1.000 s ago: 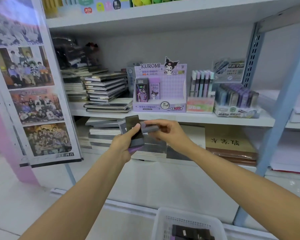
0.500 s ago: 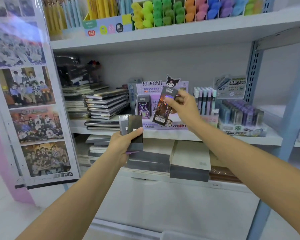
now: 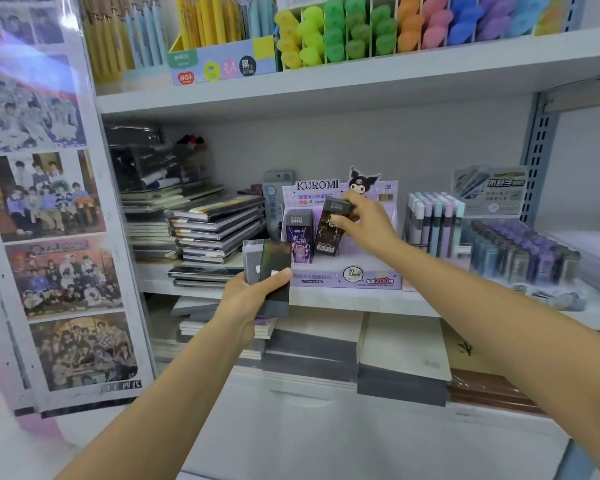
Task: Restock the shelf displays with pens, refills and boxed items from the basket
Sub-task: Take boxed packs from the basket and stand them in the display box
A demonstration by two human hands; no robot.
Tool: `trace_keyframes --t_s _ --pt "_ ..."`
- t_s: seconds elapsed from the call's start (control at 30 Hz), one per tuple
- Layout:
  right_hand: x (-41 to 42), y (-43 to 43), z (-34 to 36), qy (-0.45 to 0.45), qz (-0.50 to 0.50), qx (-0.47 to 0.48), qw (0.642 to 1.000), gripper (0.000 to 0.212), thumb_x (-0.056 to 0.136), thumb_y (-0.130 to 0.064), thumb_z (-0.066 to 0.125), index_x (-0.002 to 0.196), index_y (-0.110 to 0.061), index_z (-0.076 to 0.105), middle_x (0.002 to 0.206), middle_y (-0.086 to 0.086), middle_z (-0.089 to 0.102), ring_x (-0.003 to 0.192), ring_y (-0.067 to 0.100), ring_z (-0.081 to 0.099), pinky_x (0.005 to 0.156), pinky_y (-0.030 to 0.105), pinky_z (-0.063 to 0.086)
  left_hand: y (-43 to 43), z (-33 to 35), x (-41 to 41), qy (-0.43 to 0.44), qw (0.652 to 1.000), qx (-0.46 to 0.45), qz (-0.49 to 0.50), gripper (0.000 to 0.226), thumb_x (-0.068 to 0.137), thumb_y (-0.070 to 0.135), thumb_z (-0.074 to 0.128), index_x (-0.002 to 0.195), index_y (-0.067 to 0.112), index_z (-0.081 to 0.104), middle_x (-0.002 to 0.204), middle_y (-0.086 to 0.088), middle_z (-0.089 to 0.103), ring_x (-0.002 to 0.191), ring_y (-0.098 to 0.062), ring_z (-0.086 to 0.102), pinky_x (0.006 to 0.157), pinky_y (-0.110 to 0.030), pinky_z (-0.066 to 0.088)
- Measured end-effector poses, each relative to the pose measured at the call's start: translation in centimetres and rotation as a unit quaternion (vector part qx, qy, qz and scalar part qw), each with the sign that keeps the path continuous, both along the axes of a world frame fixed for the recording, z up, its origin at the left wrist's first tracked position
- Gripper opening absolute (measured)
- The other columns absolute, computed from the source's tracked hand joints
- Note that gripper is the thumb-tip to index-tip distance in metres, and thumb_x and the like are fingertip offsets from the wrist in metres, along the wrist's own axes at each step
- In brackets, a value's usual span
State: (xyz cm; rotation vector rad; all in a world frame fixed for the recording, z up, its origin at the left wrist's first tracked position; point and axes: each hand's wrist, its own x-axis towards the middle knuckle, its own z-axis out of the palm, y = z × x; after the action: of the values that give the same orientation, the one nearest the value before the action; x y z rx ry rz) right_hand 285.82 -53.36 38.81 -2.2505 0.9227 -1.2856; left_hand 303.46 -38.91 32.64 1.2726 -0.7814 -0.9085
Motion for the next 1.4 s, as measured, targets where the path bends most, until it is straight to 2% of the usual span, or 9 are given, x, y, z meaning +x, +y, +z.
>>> trace_keyframes --t_s 0.13,0.37,0.5,0.6,0.77,1.0,1.17,1.3,1.4 --pt "0.0 -0.4 -0.2 0.020 0.031 0.010 0.999 0.017 0.092 -0.013 0.062 0.107 -0.008 0.056 0.100 0.004 0.064 0.098 0.024 0.063 0.086 0.049 0.055 -0.2 -0.3 0.5 0.002 1.000 -0.001 -0.004 0.048 0.069 0.024 0.085 0.110 0.007 0.065 0.101 -0.013 0.074 0.095 -0.031 0.071 0.083 -0.047 0.058" --pt "0.0 0.0 0.4 -0.049 0.083 -0.005 0.995 0.015 0.094 -0.015 0.060 0.108 -0.016 0.054 0.098 -0.002 0.064 0.094 0.020 0.064 0.073 0.034 0.059 -0.3 -0.5 0.7 0.006 1.000 0.002 0.004 0.047 0.072 0.021 0.084 0.111 0.007 0.063 0.102 -0.014 0.074 0.096 -0.031 0.070 0.084 -0.047 0.058" --pt "0.9 0.5 0.4 -0.034 0.097 -0.008 0.995 0.015 0.093 -0.015 0.062 0.106 -0.017 0.055 0.099 0.000 0.064 0.098 0.020 0.065 0.071 0.036 0.060 -0.2 -0.5 0.7 0.004 1.000 -0.003 0.004 0.046 0.071 0.020 0.084 0.110 0.006 0.064 0.102 -0.014 0.074 0.097 -0.031 0.070 0.083 -0.045 0.058" --pt "2.0 0.8 -0.2 0.005 0.077 -0.031 0.997 0.017 0.092 -0.018 0.063 0.107 -0.012 0.058 0.099 0.001 0.066 0.096 0.017 0.065 0.077 0.037 0.058 0.0 -0.4 0.7 -0.002 1.000 -0.003 0.006 0.048 0.071 0.021 0.084 0.112 0.007 0.064 0.104 -0.014 0.073 0.098 -0.031 0.069 0.084 -0.046 0.058" --pt "3.6 1.2 -0.8 0.064 0.047 -0.081 0.994 0.019 0.093 -0.023 0.063 0.107 -0.013 0.058 0.099 0.003 0.069 0.088 0.020 0.063 0.076 0.032 0.050 0.3 -0.3 1.1 0.003 1.000 -0.016 -0.003 0.043 0.070 0.019 0.084 0.107 0.006 0.067 0.093 -0.011 0.076 0.085 -0.025 0.073 0.059 -0.030 0.057" --pt "5.1 1.2 -0.1 0.118 0.030 -0.070 0.990 0.018 0.093 -0.023 0.062 0.105 -0.011 0.057 0.085 0.011 0.068 0.077 0.027 0.063 0.074 0.039 0.052 0.2 -0.6 1.6 0.004 1.000 -0.017 0.008 0.044 0.070 0.019 0.085 0.107 0.008 0.065 0.094 -0.010 0.076 0.089 -0.027 0.072 0.071 -0.036 0.059" --pt "4.8 1.0 -0.3 0.119 0.032 -0.083 0.989 0.026 0.091 -0.019 0.064 0.111 -0.023 0.047 0.079 0.003 0.065 0.062 0.014 0.055 0.062 0.031 0.048 0.1 -0.9 1.7 0.000 1.000 -0.021 0.005 0.041 0.071 0.018 0.085 0.106 0.008 0.066 0.093 -0.010 0.076 0.088 -0.027 0.072 0.070 -0.034 0.059" --pt "4.8 1.3 -0.8 0.082 0.041 -0.136 0.986 0.030 0.088 -0.017 0.068 0.111 -0.024 0.051 0.099 -0.003 0.060 0.079 0.016 0.057 0.071 0.031 0.051 0.0 -0.9 1.6 -0.001 1.000 -0.022 0.004 0.038 0.071 0.018 0.085 0.103 0.009 0.066 0.094 -0.010 0.076 0.088 -0.027 0.072 0.070 -0.035 0.059" --pt "5.4 1.2 -0.8 0.107 0.035 -0.151 0.982 0.031 0.088 -0.019 0.069 0.116 -0.020 0.057 0.106 -0.005 0.052 0.088 0.013 0.051 0.080 0.034 0.048 0.0 -1.0 1.6 -0.004 1.000 -0.026 0.012 0.032 0.071 0.018 0.085 0.096 0.013 0.066 0.088 -0.007 0.076 0.081 -0.022 0.072 0.064 -0.032 0.059"
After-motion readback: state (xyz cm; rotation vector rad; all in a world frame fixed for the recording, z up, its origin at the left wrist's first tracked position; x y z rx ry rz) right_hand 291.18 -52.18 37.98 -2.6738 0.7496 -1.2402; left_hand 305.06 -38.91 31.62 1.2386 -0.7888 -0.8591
